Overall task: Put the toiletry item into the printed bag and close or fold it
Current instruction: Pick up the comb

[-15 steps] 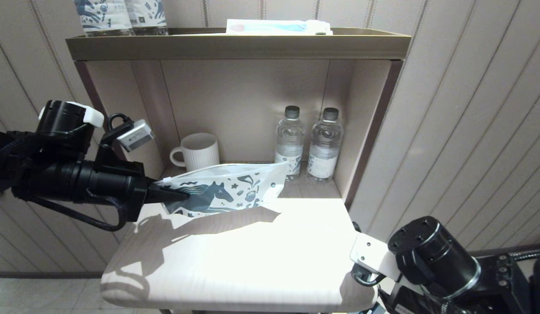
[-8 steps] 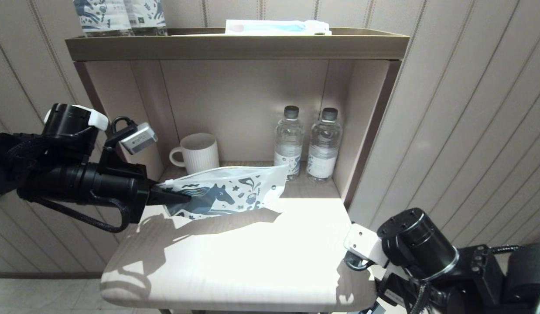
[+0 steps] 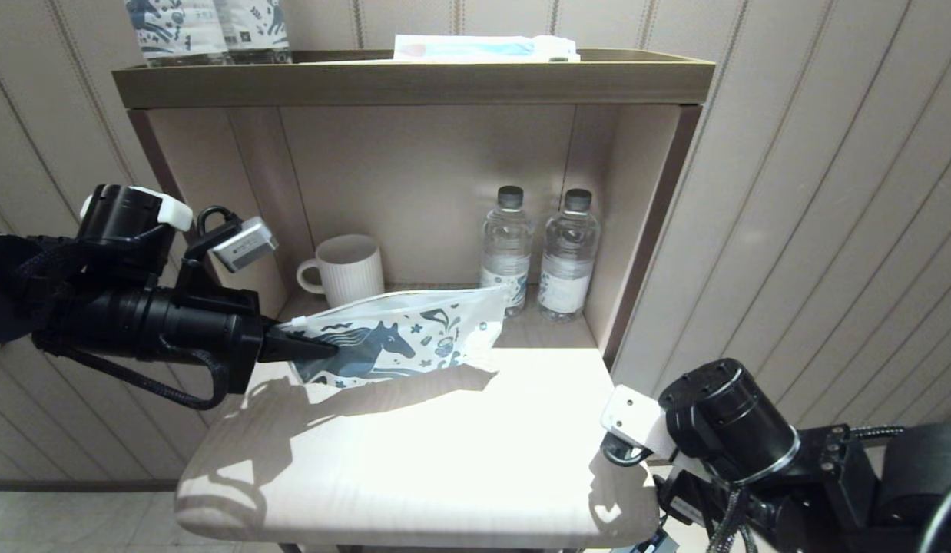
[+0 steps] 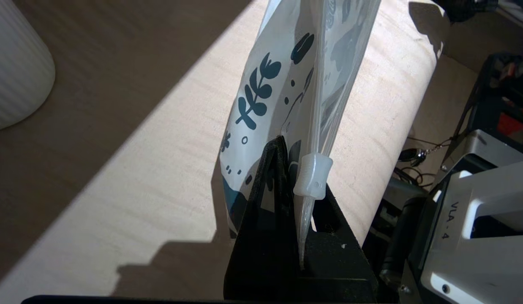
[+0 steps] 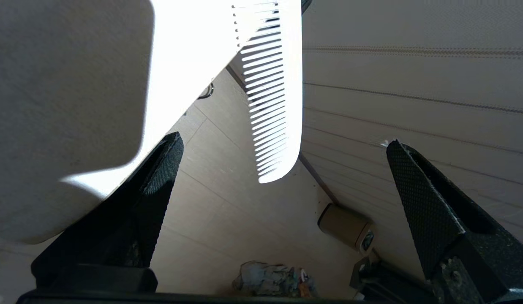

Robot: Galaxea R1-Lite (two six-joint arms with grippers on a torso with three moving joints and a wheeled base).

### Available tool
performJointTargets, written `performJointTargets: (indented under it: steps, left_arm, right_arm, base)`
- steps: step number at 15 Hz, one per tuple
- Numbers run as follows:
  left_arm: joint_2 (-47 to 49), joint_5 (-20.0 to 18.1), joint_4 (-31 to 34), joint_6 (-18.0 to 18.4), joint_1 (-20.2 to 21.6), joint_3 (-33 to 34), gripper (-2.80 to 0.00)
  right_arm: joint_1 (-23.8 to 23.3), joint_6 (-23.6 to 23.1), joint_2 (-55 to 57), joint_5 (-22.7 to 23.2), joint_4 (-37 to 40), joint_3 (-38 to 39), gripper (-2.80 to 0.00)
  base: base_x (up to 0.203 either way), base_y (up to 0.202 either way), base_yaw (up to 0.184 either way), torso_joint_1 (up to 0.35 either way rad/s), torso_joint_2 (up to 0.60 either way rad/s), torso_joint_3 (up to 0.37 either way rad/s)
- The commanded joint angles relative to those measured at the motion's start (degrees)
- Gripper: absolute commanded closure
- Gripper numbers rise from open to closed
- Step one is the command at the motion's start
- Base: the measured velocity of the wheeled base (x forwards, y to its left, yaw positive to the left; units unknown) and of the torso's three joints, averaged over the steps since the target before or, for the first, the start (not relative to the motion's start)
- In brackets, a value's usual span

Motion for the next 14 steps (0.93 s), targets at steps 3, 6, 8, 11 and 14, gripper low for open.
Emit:
performJointTargets:
  steps: [3,6,8,11,14]
  left_arm:
    - [0.11,-0.78,0.07,0.15,0.02,-0.07,0.00]
    - [0.11,-0.78,0.07,0.24,0.02,-0.07,0.00]
    - [0.30,-0.95,-0.79,0.15,0.00,-0.01,0.00]
    - [1.52,-0.87,-3.09,0.24,-0.04,0.78,0.00]
    - [2.13,-0.86,-3.71,0.32,-0.06,0.80,0.00]
  right_arm:
    - [1.51,-1.54,-3.54,0.36,0.01,1.14,-2.80]
    - [1.09,-2.69,-4.57,0.46,0.90,2.02,-2.80]
    - [1.16,-3.96,-4.86,0.51,1.19,2.58,-2.80]
    - [0.23,-6.00,-6.86,0.14,4.88,1.91,-2.80]
    - [-2.04,-9.19,-9.72,-2.53,14.32,-0.88,-2.80]
  base:
    - [0.000,0.000,0.000,0.000,0.00,0.000]
    - [0.000,0.000,0.000,0.000,0.00,0.000]
    - [0.000,0.000,0.000,0.000,0.00,0.000]
    - [0.000,0.000,0.000,0.000,0.00,0.000]
    - [0.000,0.000,0.000,0.000,0.00,0.000]
